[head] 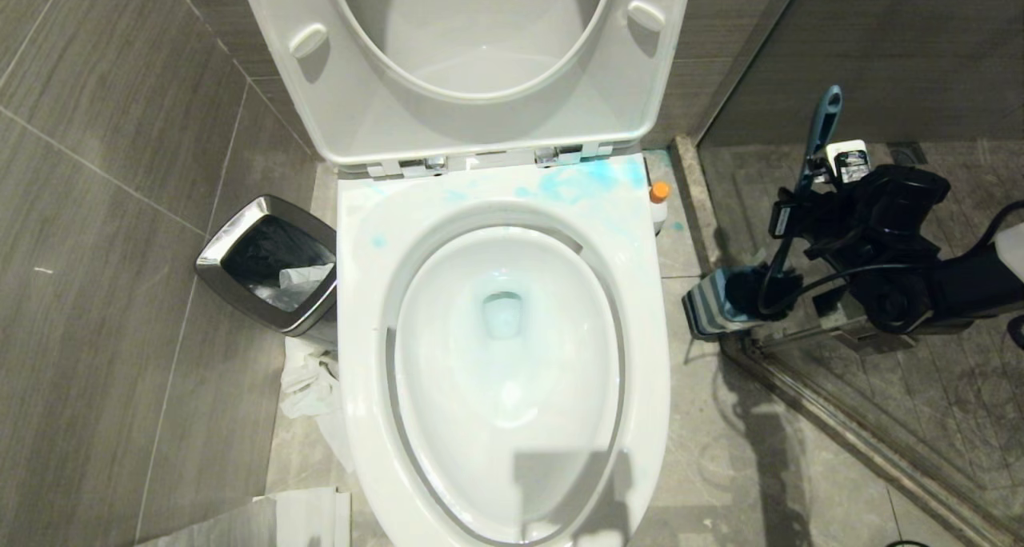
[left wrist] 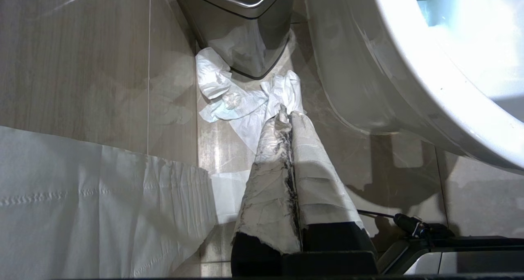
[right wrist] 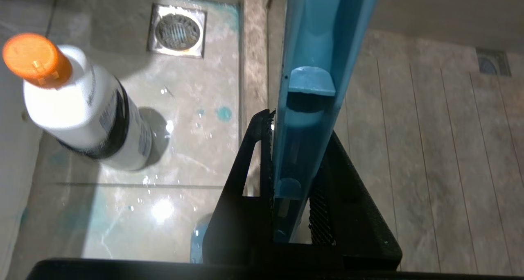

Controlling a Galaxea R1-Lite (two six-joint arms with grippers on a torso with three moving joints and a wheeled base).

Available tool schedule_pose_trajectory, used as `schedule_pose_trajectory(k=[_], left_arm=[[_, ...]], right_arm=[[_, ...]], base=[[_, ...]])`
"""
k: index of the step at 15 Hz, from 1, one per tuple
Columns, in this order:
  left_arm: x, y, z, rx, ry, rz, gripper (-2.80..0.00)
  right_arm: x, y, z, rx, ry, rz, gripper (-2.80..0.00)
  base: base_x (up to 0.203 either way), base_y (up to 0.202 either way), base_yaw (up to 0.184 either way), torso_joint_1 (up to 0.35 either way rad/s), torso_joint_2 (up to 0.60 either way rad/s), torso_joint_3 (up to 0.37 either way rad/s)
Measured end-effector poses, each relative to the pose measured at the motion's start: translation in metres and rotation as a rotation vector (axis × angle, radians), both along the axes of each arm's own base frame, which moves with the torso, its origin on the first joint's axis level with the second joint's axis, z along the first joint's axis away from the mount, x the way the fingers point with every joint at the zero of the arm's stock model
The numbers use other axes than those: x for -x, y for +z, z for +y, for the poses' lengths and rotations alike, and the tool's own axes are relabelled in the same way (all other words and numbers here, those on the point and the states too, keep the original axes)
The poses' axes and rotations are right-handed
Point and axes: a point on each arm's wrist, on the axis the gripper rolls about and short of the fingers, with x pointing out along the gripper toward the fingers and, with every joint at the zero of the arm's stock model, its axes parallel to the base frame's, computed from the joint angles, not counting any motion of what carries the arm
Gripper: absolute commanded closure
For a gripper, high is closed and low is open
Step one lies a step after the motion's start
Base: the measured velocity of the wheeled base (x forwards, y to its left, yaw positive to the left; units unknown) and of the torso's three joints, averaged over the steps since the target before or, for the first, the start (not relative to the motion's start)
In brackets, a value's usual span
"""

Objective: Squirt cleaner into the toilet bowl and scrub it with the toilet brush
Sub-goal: Put the toilet brush back

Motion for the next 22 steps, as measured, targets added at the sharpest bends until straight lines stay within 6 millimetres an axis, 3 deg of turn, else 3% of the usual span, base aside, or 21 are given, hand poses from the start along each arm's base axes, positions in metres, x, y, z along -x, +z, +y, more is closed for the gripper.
schedule_pose_trajectory(k=[9,15,22], left_arm=[[0.000,0.000,0.000,0.000,0.000,0.000,0.00],[0.000,0.000,0.000,0.000,0.000,0.000,0.00],[0.000,0.000,0.000,0.000,0.000,0.000,0.00]], right_arm=[[-0.005,-0.002,0.022,-0.004,0.053,-0.009,0.00],[-0.018,0.002,0.025,-0.002,0.057,-0.053,0.00],[-0.019,-0.031,0.025,0.003,0.054,-0.052,0.00]], base=[[0.000,0.000,0.000,0.000,0.00,0.000],[0.000,0.000,0.000,0.000,0.00,0.000],[0.000,0.000,0.000,0.000,0.00,0.000]])
